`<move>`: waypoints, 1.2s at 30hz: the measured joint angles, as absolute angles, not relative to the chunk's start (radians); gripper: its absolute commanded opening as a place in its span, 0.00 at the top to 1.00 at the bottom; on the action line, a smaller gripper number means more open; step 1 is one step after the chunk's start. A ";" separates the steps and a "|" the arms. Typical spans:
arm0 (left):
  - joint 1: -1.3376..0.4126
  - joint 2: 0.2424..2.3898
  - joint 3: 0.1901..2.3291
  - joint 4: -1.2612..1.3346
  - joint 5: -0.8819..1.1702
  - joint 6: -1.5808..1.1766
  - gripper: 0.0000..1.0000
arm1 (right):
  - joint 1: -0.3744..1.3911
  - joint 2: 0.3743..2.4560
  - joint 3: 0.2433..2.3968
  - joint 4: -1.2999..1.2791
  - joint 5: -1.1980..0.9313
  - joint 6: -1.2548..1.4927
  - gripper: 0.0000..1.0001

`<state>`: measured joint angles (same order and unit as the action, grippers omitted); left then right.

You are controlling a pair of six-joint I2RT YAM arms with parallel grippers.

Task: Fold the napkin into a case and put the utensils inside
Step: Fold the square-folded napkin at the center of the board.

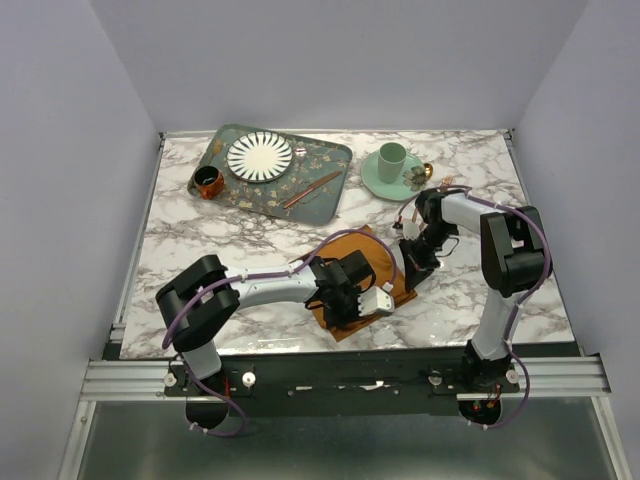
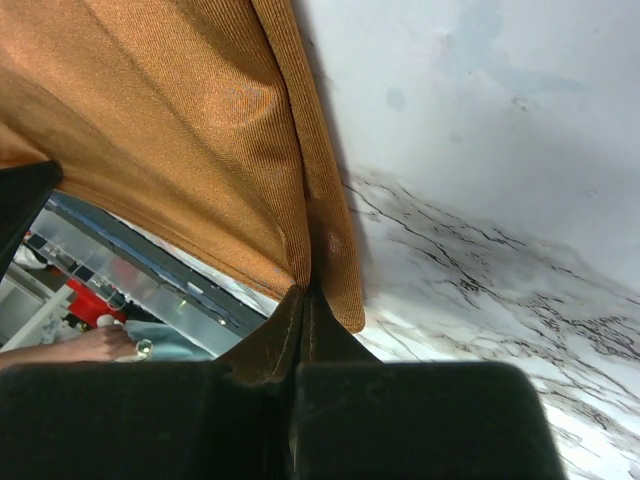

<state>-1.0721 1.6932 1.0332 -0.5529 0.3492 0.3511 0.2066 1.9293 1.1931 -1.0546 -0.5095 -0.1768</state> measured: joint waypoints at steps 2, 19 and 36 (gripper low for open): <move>-1.072 1.705 1.033 -0.546 0.349 0.348 1.00 | 0.210 1.930 1.198 -1.052 -0.502 -0.176 0.93; -1.072 1.698 1.057 -0.546 0.351 0.333 1.00 | 0.210 1.911 1.232 -1.064 -0.471 -0.184 0.94; -1.072 1.711 1.087 -0.550 0.355 0.318 1.00 | 0.209 1.911 1.275 -1.076 -0.429 -0.213 0.75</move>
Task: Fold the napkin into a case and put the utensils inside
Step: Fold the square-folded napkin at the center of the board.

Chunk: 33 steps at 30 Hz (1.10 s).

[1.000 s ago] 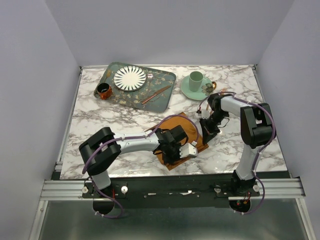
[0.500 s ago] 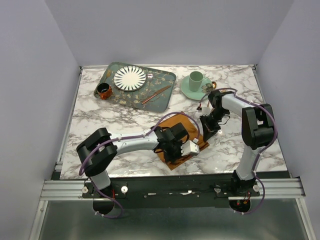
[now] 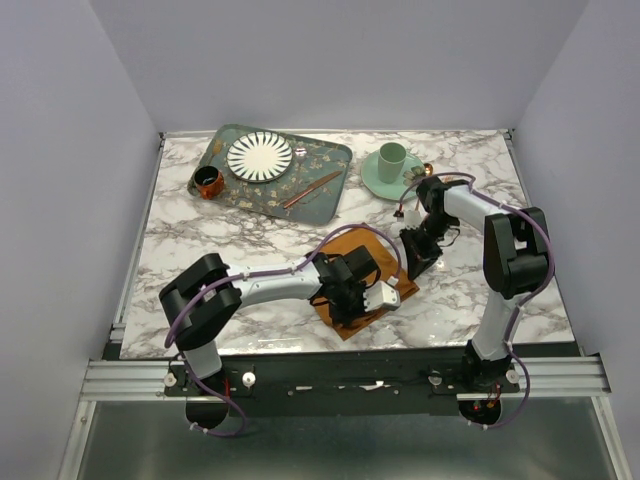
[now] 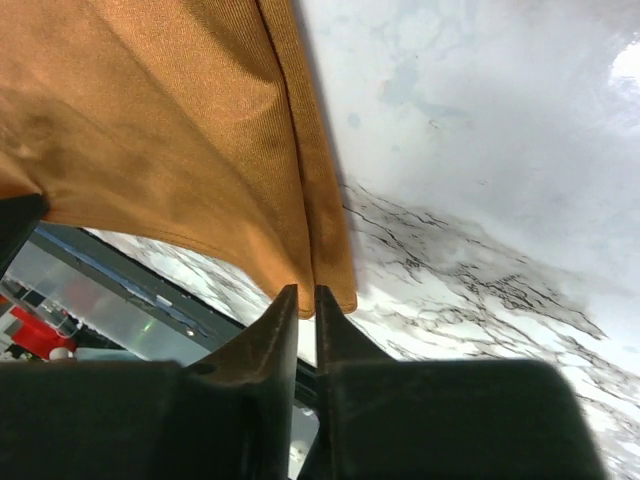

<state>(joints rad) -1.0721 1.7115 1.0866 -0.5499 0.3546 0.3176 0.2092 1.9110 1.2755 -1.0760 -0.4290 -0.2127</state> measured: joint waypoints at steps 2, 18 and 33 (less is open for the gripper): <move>-1.072 1.724 1.087 -0.550 0.355 0.315 1.00 | 0.209 1.913 1.280 -1.076 -0.426 -0.216 0.70; -1.074 1.738 1.088 -0.549 0.356 0.308 1.00 | 0.209 1.927 1.281 -1.076 -0.406 -0.229 0.65; -1.074 1.738 1.089 -0.549 0.356 0.309 1.00 | 0.209 1.938 1.273 -1.076 -0.442 -0.229 0.74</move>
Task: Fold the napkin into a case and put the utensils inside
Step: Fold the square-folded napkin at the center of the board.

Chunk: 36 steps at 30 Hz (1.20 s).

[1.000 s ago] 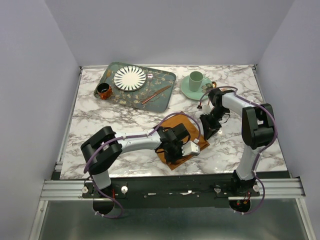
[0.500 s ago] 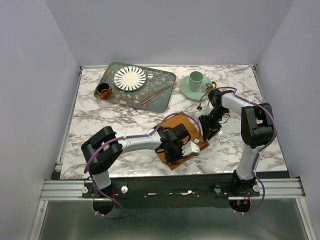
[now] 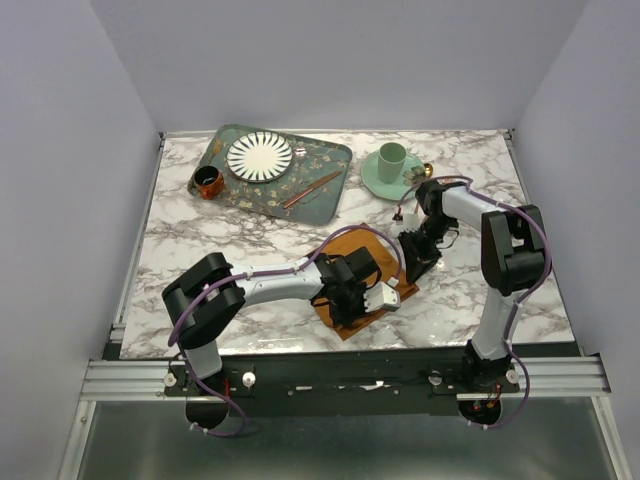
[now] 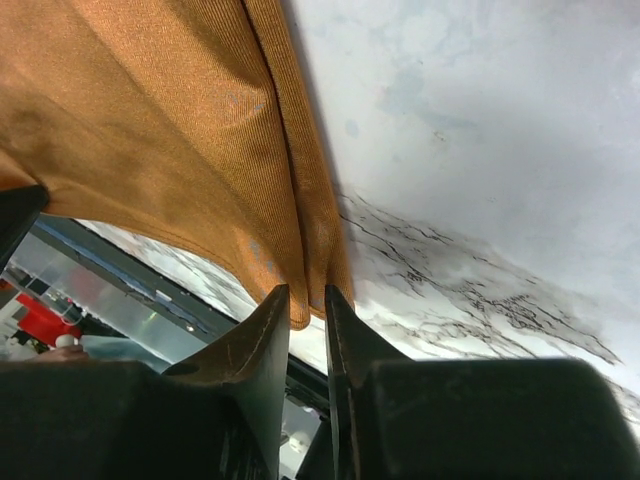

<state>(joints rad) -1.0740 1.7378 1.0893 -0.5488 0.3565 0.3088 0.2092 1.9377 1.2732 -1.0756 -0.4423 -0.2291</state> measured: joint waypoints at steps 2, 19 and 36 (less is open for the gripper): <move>-1.074 1.738 1.089 -0.549 0.356 0.309 1.00 | 0.209 1.943 1.273 -1.076 -0.445 -0.229 0.83; -1.074 1.713 1.100 -0.572 0.357 0.305 1.00 | 0.205 1.951 1.340 -1.133 -0.464 -0.239 0.99; -1.087 1.765 1.155 -0.558 0.373 0.285 0.64 | 0.177 1.967 1.354 -1.129 -0.412 -0.263 0.99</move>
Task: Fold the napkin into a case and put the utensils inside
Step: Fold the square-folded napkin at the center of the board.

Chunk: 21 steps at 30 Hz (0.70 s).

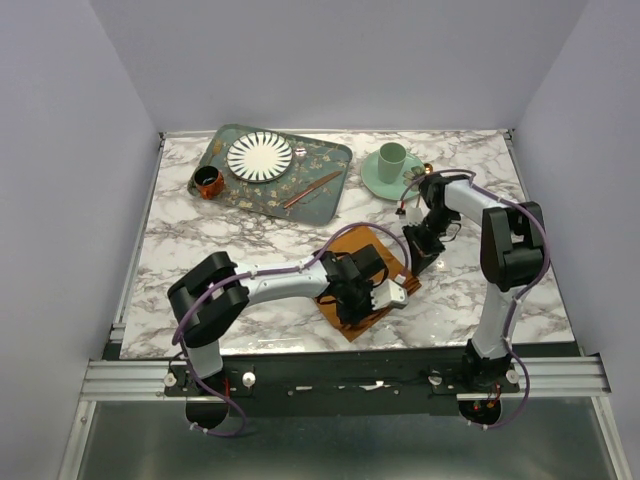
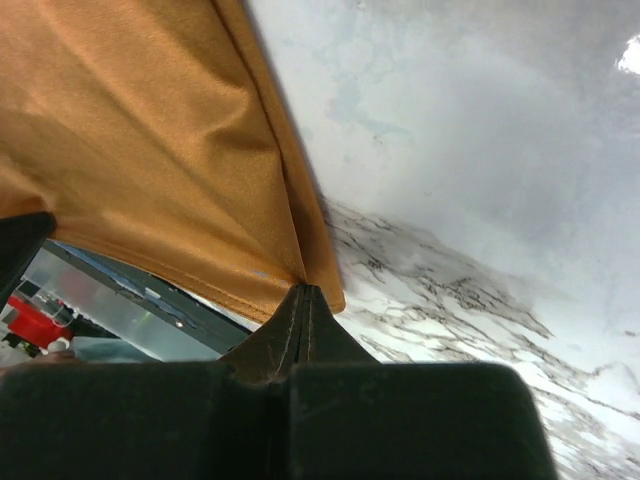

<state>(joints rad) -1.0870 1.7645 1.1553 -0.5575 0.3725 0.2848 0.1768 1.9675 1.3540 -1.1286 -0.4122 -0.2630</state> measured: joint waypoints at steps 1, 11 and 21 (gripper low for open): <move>-1.087 1.766 1.152 -0.557 0.373 0.284 0.57 | 0.177 1.977 1.354 -1.127 -0.412 -0.263 0.99; -0.954 1.655 1.143 -0.573 0.469 0.222 0.38 | 0.176 1.998 1.355 -1.120 -0.408 -0.271 0.66; -0.574 1.564 1.122 -0.485 0.580 0.079 0.41 | 0.177 1.998 1.365 -1.115 -0.409 -0.287 0.71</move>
